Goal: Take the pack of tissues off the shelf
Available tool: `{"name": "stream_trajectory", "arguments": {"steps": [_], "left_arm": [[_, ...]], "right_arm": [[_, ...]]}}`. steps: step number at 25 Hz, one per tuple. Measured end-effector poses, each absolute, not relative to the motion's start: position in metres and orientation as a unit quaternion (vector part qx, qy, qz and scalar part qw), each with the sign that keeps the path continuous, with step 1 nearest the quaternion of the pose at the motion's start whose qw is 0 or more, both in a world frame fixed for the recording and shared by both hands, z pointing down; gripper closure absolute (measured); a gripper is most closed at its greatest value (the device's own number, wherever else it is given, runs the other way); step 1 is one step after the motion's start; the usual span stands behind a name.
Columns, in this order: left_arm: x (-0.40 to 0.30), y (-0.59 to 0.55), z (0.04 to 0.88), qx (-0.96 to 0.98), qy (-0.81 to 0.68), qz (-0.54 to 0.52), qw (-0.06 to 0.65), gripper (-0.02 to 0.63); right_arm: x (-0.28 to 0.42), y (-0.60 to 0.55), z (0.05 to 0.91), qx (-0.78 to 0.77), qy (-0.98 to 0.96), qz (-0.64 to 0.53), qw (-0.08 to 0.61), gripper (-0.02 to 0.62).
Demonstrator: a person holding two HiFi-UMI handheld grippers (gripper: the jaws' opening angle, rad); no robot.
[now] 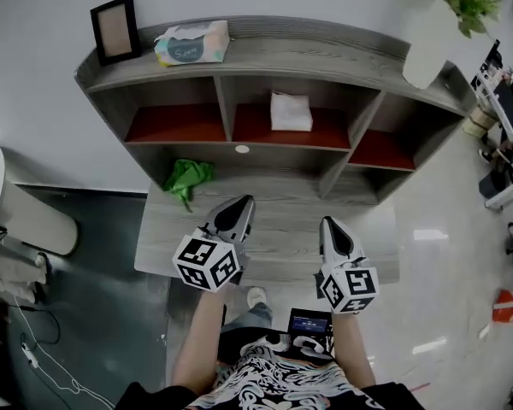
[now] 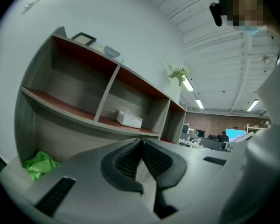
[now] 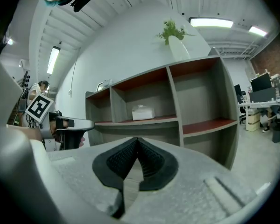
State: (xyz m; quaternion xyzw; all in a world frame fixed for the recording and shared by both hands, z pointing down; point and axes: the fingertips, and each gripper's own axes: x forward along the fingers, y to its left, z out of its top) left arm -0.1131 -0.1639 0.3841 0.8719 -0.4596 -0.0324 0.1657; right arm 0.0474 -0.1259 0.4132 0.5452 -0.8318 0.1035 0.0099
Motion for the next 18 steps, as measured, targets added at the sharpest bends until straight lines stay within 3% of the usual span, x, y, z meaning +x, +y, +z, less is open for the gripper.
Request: {"name": "stream_trajectory", "arguments": {"steps": [18], "left_arm": [[-0.096,-0.28,0.369,0.894,-0.423,-0.016,0.145,0.598]], "right_arm": [[0.046,-0.226,0.4,0.576,-0.811,0.104,0.009,0.591]]}}
